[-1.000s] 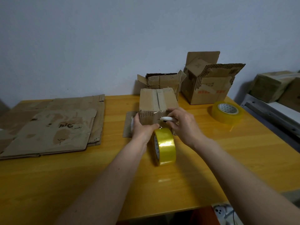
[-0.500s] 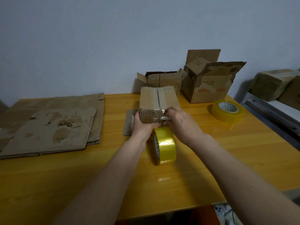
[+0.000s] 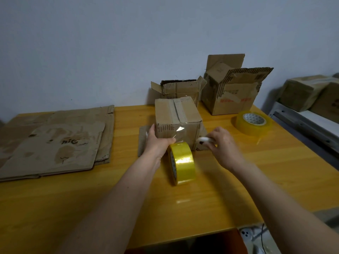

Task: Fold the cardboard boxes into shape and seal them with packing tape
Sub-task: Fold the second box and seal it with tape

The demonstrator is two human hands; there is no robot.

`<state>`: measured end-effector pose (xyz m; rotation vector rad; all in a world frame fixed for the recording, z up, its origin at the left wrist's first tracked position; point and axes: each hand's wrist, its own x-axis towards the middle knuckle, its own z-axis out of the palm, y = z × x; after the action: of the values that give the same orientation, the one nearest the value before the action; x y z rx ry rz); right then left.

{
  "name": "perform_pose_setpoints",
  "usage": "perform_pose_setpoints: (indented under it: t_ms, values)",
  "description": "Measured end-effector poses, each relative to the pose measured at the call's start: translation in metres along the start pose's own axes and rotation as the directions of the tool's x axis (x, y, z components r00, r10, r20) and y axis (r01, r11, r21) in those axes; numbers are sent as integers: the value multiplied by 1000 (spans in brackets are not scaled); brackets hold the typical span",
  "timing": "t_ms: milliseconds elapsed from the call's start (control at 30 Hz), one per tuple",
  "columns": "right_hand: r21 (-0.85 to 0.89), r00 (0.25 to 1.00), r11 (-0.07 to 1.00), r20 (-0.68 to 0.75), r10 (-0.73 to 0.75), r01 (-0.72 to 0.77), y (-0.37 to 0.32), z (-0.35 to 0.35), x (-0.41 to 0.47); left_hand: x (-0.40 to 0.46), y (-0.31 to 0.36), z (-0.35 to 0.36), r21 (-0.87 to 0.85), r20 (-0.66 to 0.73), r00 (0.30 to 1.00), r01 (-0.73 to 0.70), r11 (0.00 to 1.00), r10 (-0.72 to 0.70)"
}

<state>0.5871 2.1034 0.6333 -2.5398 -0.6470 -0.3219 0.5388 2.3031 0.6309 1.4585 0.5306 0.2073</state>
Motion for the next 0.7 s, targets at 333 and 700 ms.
perform_pose_setpoints:
  t_ms: [333, 700]
  values:
    - [27, 980, 982, -65, 187, -185, 3, 11, 1, 6, -5, -2, 30, 36, 999, 11, 1000, -12]
    - [-56, 985, 993, 139, -99, 107, -44, 14, 57, -7, -6, -9, 26, 90, 996, 2, 1000, -4]
